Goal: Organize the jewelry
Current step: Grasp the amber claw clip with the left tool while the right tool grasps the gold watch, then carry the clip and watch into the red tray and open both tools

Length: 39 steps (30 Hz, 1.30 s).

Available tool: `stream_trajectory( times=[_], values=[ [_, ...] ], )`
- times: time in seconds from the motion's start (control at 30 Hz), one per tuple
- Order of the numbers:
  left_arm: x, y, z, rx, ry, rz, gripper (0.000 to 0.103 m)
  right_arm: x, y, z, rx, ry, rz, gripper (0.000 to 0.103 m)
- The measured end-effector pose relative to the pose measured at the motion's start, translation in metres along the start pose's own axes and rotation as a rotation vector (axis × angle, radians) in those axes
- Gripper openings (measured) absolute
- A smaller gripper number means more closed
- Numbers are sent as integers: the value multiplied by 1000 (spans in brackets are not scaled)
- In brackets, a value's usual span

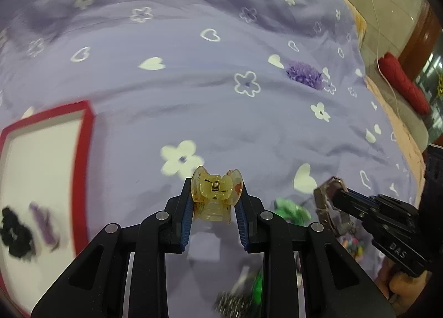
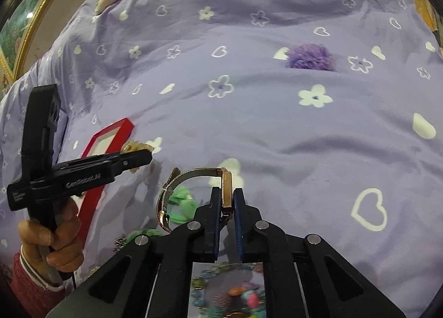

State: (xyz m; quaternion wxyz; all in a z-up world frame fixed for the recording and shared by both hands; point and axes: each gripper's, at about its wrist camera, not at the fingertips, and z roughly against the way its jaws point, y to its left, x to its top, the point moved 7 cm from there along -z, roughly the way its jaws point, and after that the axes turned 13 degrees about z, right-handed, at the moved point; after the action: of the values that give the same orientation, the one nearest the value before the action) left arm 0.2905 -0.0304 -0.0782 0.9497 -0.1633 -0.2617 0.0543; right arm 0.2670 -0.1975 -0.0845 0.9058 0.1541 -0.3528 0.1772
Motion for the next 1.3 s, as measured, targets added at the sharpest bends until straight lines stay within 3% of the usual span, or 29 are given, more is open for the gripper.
stream_trajectory(
  times=[0.73, 1.3],
  values=[
    [-42, 111, 105, 74, -133, 185, 26, 24, 130, -18, 164, -6, 189, 8],
    [-44, 195, 122, 161, -161, 279, 26, 40, 218, -55, 249, 21, 314, 8]
  ],
)
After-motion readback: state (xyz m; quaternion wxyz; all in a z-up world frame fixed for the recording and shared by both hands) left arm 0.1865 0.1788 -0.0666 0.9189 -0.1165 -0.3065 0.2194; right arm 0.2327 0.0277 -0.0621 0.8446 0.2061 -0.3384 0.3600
